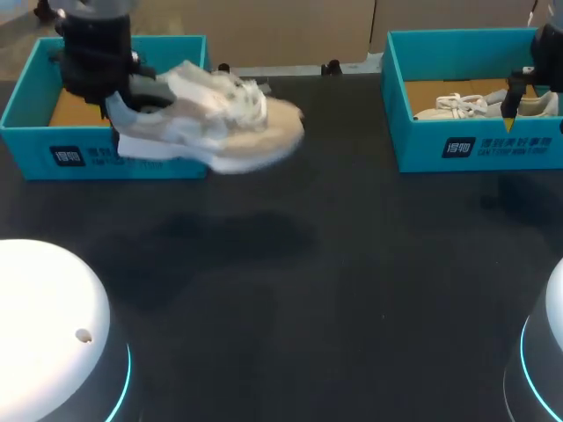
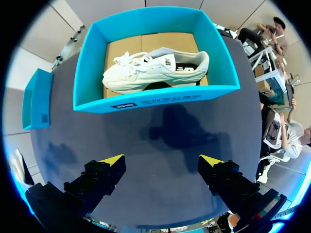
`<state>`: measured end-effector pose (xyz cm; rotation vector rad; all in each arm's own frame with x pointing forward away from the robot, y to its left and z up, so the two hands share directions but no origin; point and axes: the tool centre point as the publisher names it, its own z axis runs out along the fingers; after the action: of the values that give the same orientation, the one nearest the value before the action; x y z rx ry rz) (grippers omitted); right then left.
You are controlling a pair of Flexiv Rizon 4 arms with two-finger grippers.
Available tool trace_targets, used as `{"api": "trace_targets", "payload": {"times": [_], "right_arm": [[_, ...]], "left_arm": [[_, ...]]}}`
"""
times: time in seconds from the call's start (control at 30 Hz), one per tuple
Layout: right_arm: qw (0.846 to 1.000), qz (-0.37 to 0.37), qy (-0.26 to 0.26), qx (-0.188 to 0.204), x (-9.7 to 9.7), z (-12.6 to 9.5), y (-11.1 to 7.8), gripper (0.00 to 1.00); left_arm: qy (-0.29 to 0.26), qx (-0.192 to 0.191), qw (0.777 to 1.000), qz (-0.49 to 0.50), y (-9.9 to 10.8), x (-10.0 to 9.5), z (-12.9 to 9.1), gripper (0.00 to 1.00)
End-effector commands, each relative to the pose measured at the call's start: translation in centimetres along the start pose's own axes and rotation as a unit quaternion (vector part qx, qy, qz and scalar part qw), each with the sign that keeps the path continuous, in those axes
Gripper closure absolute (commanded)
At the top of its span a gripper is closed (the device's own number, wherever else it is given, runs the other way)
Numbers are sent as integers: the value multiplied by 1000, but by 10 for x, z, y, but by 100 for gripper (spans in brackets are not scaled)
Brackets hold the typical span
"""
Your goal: Take the shoe out of the shoebox, open the shoe tongue, remove and reinsert the insole, then place the shoe into the shoebox
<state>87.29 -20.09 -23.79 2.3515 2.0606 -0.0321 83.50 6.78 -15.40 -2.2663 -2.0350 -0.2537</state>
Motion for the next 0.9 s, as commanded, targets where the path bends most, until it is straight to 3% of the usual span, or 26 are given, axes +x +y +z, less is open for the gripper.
{"api": "trace_targets", "payload": {"times": [0.03, 0.17, 0.33, 0.9], "right_arm": [[1000, 0, 1, -1, 0, 0, -1, 0], [1000, 0, 1, -1, 0, 0, -1, 0], [1000, 0, 1, -1, 0, 0, -1, 0], [1000, 0, 1, -1, 0, 0, -1, 0]], "left_arm": [[7, -31, 999, 21, -21, -40, 19, 100], [6, -26, 999, 43, -41, -81, 25, 100], [-5, 7, 999, 38, -57, -129, 35, 100], [-5, 7, 999, 38, -57, -129, 35, 100]]}}
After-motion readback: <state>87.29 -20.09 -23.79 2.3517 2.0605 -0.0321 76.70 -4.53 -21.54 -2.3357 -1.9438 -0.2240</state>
